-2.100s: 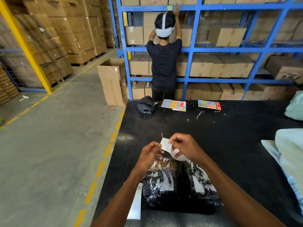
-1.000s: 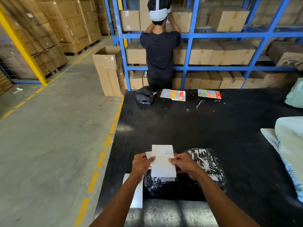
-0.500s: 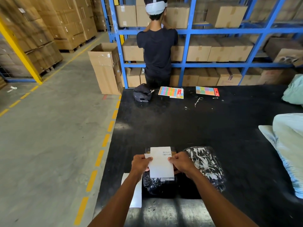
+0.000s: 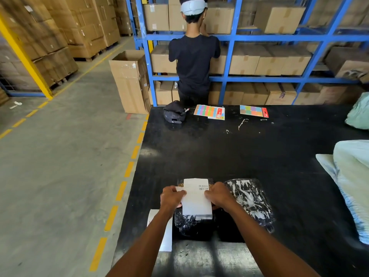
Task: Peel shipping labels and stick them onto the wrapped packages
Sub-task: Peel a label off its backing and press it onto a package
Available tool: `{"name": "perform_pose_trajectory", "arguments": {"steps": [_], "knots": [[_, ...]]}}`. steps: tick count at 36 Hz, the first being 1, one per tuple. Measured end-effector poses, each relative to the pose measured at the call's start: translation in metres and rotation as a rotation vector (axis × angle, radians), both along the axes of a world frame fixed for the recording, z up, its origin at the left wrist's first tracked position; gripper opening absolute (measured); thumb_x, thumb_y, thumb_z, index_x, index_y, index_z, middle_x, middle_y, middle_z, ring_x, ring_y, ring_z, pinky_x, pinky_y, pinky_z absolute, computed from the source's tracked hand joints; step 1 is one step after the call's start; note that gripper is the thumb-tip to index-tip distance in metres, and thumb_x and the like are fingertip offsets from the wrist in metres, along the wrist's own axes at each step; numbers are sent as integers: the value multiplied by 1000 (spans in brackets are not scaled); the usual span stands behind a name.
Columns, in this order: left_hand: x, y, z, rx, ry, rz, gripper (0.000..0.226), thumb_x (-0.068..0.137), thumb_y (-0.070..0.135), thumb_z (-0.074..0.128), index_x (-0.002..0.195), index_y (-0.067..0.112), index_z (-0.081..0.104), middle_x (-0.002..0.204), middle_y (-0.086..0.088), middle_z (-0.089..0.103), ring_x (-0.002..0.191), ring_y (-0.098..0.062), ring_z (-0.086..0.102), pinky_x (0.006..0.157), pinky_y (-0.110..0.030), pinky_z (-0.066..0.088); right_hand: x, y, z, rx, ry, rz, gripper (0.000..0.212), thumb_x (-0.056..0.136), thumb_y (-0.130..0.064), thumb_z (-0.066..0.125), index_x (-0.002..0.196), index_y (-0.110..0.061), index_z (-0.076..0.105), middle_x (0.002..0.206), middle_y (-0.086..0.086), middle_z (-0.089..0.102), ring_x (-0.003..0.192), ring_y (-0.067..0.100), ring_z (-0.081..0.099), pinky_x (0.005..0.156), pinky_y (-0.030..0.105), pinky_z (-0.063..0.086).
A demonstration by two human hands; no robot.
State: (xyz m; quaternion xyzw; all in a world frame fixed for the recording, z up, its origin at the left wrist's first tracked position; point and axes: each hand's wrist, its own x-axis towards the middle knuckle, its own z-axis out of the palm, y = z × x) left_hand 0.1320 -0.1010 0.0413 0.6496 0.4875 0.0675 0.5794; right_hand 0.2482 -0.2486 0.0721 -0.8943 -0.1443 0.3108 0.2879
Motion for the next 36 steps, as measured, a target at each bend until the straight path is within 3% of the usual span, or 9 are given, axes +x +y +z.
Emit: {"name": "perform_pose_trajectory", "arguments": {"steps": [3,7,12,17,19,21,24,32,36], "knots": [[-1,1,4,3,-4,9,29,80,16,79,106,9,68,103,-10,73,94,-25,73,74,-41,65,-8,6,20,-100,-68,82,17,87,-25,61,77,-11,62,94,14,73,99,34,72,74,32,55],[-3,0,11,8,9,-30,34,82,15,78,112,7,66,105,-10,72,92,-24,72,60,-28,62,-8,12,29,-252,-216,230,31,93,-28,57,112,-5,65,119,17,71,110,35,67,86,34,53],[-3,1,8,31,34,-33,35,81,17,79,113,9,65,105,-9,72,88,-21,72,60,-28,62,-7,12,36,-373,-322,402,27,95,-28,53,104,-7,68,84,9,79,77,24,77,83,33,60],[-3,2,6,12,21,-17,19,81,15,79,95,7,69,97,-11,74,88,-24,74,72,-42,65,-12,20,33,-226,-715,404,31,102,-34,50,118,-11,62,117,11,69,104,29,69,88,39,54],[-2,3,7,-3,15,-23,12,84,13,76,79,6,66,93,-15,74,87,-28,75,73,-43,65,-15,26,25,-147,-701,506,39,105,-34,44,134,-10,54,140,12,57,124,29,59,101,44,48],[-2,6,4,-27,-1,-31,13,89,12,72,81,2,69,96,-20,75,87,-30,75,73,-48,64,-18,28,12,-190,-588,649,53,108,-37,35,155,-12,34,166,9,25,151,29,27,120,55,26],[-5,10,4,-87,-26,-50,15,94,12,67,93,-2,71,100,-21,75,91,-31,75,76,-48,64,-21,26,-9,-275,-484,717,62,109,-45,22,162,-16,10,171,1,-3,158,27,-1,123,63,4],[-28,16,19,-240,-25,-249,29,94,12,69,67,5,61,77,-10,73,67,-15,73,63,-27,63,-22,17,-31,-226,-531,677,70,104,-58,13,162,-22,-1,170,-4,-12,157,23,-11,123,61,-3],[-44,21,26,-343,38,-418,19,95,15,67,89,-2,64,90,-17,77,81,-21,78,69,-28,63,-24,17,-35,-199,-544,670,94,80,-73,-15,161,-25,-7,169,-6,-17,156,22,-16,123,60,-8]]}}
